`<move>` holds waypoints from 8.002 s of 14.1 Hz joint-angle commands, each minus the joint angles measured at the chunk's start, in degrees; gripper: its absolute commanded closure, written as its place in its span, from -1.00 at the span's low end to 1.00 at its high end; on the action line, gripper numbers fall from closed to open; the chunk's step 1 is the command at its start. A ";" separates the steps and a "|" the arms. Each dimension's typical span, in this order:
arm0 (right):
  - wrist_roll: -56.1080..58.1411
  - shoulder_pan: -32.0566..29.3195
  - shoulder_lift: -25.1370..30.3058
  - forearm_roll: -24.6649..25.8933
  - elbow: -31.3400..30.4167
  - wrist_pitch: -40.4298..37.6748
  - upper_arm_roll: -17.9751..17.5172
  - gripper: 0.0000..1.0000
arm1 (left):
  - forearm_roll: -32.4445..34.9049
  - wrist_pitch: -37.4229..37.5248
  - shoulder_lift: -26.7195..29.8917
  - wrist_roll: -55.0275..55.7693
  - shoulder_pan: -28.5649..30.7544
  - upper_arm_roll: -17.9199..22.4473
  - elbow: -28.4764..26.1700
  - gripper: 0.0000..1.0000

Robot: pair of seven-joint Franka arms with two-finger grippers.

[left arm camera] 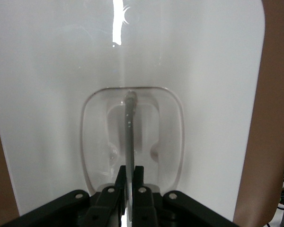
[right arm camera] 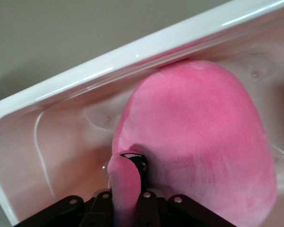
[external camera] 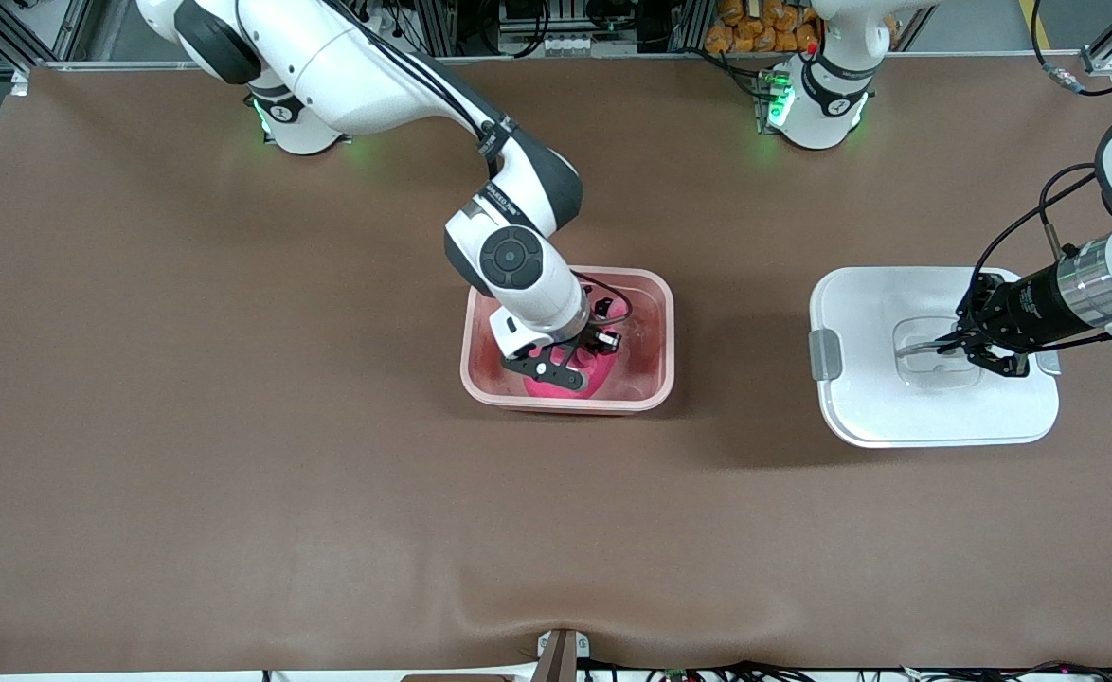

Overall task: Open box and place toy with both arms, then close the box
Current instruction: 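Lower the pink toy into the box with the right gripper, then open the right gripper to release the toy inside the box, then raise the right gripper from the box while the left gripper brings the lid back, then lower the lid onto the box with the left gripper while the right gripper withdraws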

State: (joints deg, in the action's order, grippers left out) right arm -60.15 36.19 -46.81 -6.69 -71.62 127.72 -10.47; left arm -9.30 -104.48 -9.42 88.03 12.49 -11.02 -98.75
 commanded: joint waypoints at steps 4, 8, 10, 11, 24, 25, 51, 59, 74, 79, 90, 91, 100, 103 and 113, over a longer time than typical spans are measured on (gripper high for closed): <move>-3.39 1.86 -3.11 0.46 0.34 5.08 0.45 0.71 | -1.78 1.99 1.86 -0.49 1.49 -0.14 -0.39 1.00; -3.13 2.22 -3.20 0.98 0.43 5.08 0.45 -0.99 | -1.78 2.70 2.47 -0.58 1.49 -0.06 -0.30 1.00; -3.21 2.57 -3.20 1.77 0.43 5.08 0.45 -1.00 | -1.78 2.70 2.47 -0.67 1.49 0.03 -0.39 1.00; -3.39 2.74 -3.20 1.77 0.43 5.08 0.45 -1.00 | -1.86 2.70 2.39 -0.58 1.49 -0.05 -0.39 1.00; -8.13 2.04 -3.55 0.81 1.05 8.42 0.19 -1.00 | -1.78 4.46 3.88 -0.67 1.66 0.12 -0.48 1.00; -9.36 1.95 -3.55 0.81 1.22 8.51 0.18 -1.00 | -1.86 4.46 3.88 -0.67 2.10 0.12 -0.57 1.00; -25.98 2.30 -2.06 -4.38 4.56 12.74 -0.08 -1.00 | -2.04 7.80 5.99 -0.49 2.28 -0.23 0.31 1.00; -25.10 0.20 -0.65 -3.85 10.10 -1.94 0.53 -1.00 | -4.06 8.06 5.55 0.56 1.14 -0.93 3.56 1.00; -10.69 -9.65 9.72 -0.16 9.84 -24.08 0.53 -1.00 | 0.59 7.36 -2.88 16.98 -8.96 -7.53 12.78 1.00; -7.44 -11.05 12.71 1.94 9.84 -29.01 0.80 -1.00 | 1.92 6.05 -6.84 23.84 -13.62 -7.53 17.18 1.00; 14.08 -22.64 19.30 2.13 9.84 -41.58 0.01 -1.00 | 6.84 0.68 -13.34 33.96 -26.01 -6.65 20.25 1.00; 15.23 -23.53 19.83 1.95 9.84 -42.02 0.01 -1.00 | 7.45 0.68 -13.78 34.92 -26.89 -6.65 20.78 1.00; 26.82 -28.63 23.78 2.56 9.84 -48.52 0.44 -1.00 | 11.85 -0.99 -15.89 41.34 -33.58 -6.56 21.23 1.00; 31.66 -31.79 24.93 2.56 9.93 -50.72 0.19 -1.00 | 11.85 -3.27 -16.68 42.05 -34.37 -6.56 21.23 1.00; 43.52 -36.71 29.76 3.87 10.01 -58.28 0.62 -1.00 | 15.54 -4.68 -19.58 43.89 -39.21 -6.47 21.58 1.00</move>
State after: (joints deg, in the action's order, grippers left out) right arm -20.43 1.26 -19.14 -4.14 -60.53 70.86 -9.20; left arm 4.84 -108.89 -27.90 131.08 -25.70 -18.02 -79.20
